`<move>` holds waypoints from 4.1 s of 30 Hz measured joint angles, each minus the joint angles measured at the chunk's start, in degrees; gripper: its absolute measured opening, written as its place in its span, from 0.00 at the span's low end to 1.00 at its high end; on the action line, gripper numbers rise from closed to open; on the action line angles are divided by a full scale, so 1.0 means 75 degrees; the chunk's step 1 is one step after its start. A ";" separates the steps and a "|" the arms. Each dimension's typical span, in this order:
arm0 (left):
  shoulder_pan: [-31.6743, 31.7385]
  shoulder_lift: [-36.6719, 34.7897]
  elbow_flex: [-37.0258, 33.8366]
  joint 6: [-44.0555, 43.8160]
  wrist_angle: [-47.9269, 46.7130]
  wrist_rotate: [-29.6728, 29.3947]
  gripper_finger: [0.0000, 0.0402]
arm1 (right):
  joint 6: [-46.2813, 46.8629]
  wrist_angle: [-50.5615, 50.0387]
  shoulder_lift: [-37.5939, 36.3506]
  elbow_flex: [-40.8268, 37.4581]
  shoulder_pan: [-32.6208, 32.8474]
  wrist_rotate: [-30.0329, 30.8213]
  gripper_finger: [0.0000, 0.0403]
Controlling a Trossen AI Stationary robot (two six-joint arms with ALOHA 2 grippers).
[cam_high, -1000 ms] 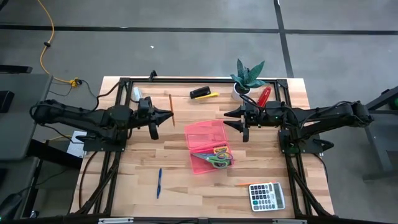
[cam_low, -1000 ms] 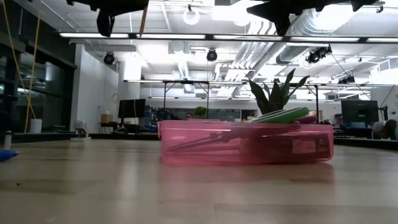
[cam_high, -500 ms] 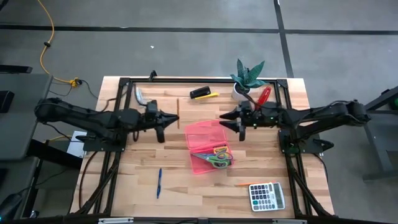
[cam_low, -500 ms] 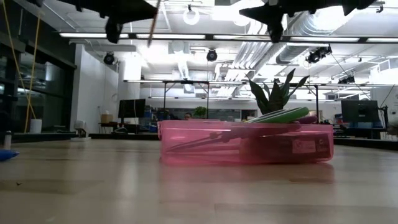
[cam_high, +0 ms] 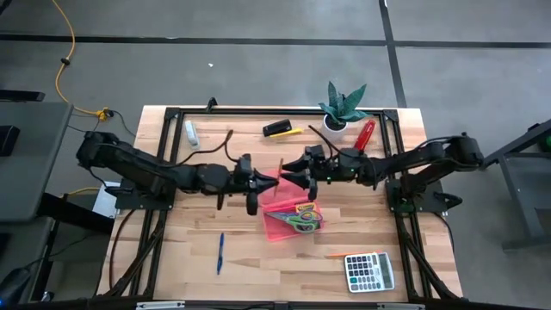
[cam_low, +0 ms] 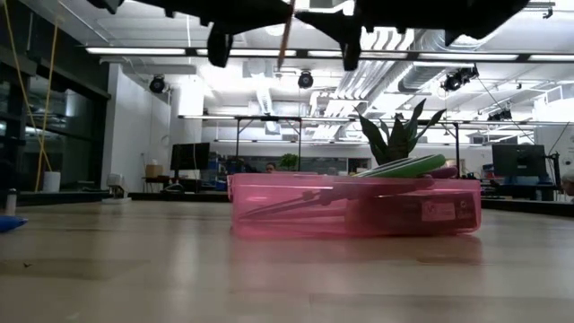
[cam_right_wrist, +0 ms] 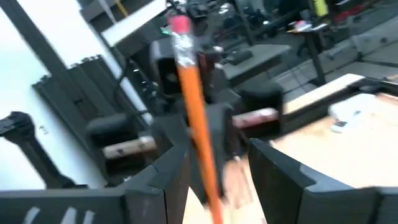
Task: Pack school essentials
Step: Put the top orange pencil into the pink supply box, then put the blue pen into the pink supply box
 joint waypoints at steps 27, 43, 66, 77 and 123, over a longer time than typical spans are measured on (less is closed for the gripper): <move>0.0249 -0.0328 0.0271 -0.0306 -0.0860 0.0747 0.17 | -0.0326 -0.1247 -0.0386 0.0578 -0.0171 -0.0512 0.02; 0.0415 -0.4945 0.0274 0.1017 -0.3220 -0.0191 0.35 | -0.2602 -0.6212 -0.1548 0.2236 -0.0367 -0.0275 0.00; 0.0306 -0.5068 0.0271 0.0958 -0.3474 -0.0411 0.34 | -0.4271 -0.9275 0.3037 0.4550 0.0123 -0.1210 0.00; 0.0306 -0.5071 0.0271 0.0958 -0.3477 -0.0411 0.34 | -0.4278 -0.9999 0.3019 0.4553 0.0098 -0.1141 0.00; 0.0303 -0.5155 0.0274 0.0958 -0.4086 -0.0431 0.34 | -0.1597 -0.9466 -0.0351 0.1252 0.0236 -0.0983 0.37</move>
